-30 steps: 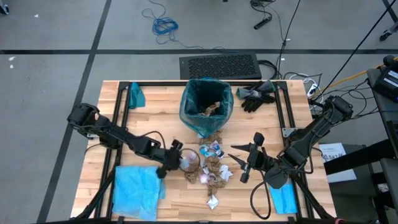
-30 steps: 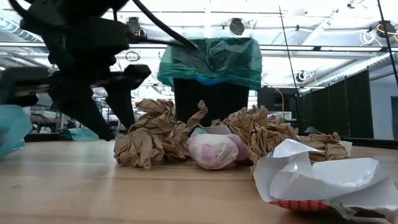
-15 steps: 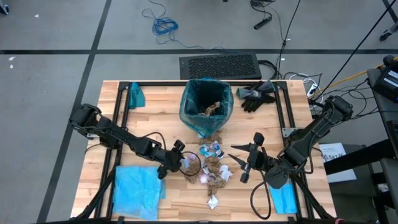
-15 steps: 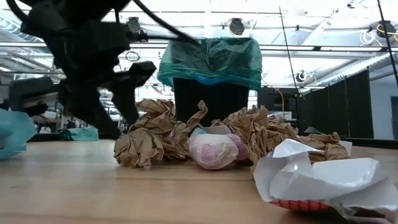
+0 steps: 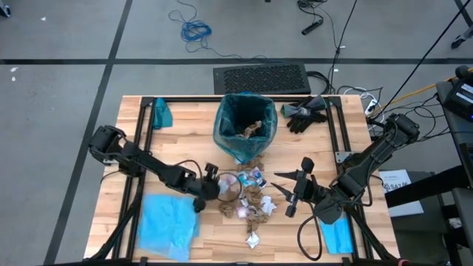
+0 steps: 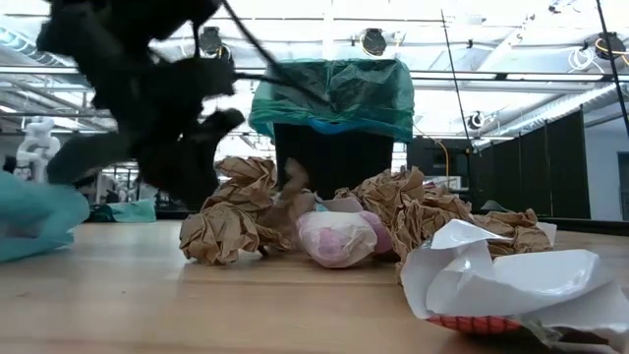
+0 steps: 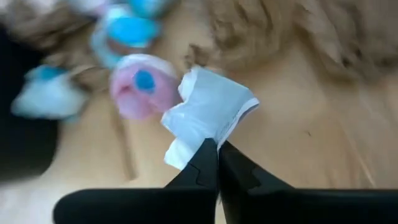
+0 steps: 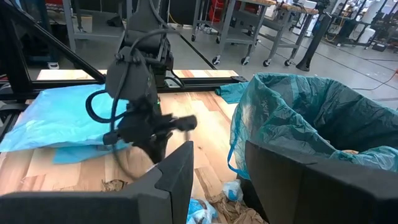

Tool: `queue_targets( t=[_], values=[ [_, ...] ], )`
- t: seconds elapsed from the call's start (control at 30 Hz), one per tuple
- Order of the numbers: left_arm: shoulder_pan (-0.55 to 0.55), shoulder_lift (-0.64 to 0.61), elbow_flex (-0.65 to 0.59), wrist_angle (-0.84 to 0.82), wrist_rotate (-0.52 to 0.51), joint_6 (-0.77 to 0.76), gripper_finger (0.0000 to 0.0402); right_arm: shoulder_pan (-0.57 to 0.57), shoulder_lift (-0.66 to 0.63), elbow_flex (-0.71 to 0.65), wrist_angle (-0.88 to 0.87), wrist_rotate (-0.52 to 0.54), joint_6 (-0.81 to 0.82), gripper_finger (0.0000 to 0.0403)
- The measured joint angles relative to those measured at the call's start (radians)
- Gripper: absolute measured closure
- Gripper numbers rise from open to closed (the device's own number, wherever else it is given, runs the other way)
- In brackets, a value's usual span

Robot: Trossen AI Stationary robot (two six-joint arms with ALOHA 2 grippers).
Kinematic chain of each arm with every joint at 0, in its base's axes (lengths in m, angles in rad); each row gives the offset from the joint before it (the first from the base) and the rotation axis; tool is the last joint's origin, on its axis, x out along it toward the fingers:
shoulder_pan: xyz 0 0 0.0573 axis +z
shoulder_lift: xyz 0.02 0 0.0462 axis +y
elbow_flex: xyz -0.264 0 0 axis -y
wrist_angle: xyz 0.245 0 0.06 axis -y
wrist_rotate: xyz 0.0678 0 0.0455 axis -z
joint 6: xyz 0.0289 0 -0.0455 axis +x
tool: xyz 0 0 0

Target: Place trash/remove bag and relplace

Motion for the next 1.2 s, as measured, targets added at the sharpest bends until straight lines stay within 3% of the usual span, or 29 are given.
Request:
queue_targets(
  t=[0.17, 0.3, 0.5, 0.67, 0.77, 1.03, 1.2],
  values=[
    [-0.006, -0.082, 0.13, -0.211, -0.021, -0.188, 0.0399, 0.0, 0.0, 0.0, 0.0, 0.0, 0.002, 0.0266],
    [-0.026, -0.165, 0.259, -0.336, -0.067, -0.191, 0.04, 0.0, 0.0, 0.0, -0.001, 0.0, 0.002, 0.0266],
    [-0.031, -0.292, 0.429, -0.38, -0.222, -0.004, 0.04, 0.0, 0.0, 0.0, -0.002, 0.0, 0.002, 0.0266],
    [0.097, -0.354, 0.524, -0.374, -0.268, 0.165, 0.0401, 0.0, 0.0, 0.0, -0.001, 0.0, 0.002, 0.0266],
    [0.239, -0.36, 0.556, -0.372, -0.17, 0.204, 0.0401, 0.0, 0.0, 0.0, -0.001, 0.0, 0.002, 0.0266],
    [0.616, -0.271, 0.566, -0.306, 0.379, 0.153, 0.0401, 0.0, 0.0, 0.0, 0.0, 0.0, 0.002, 0.0266],
    [0.702, -0.223, 0.565, -0.279, 0.473, 0.091, 0.0376, 0.0, 0.0, 0.0, -0.002, 0.0, 0.002, 0.0266]
  ],
)
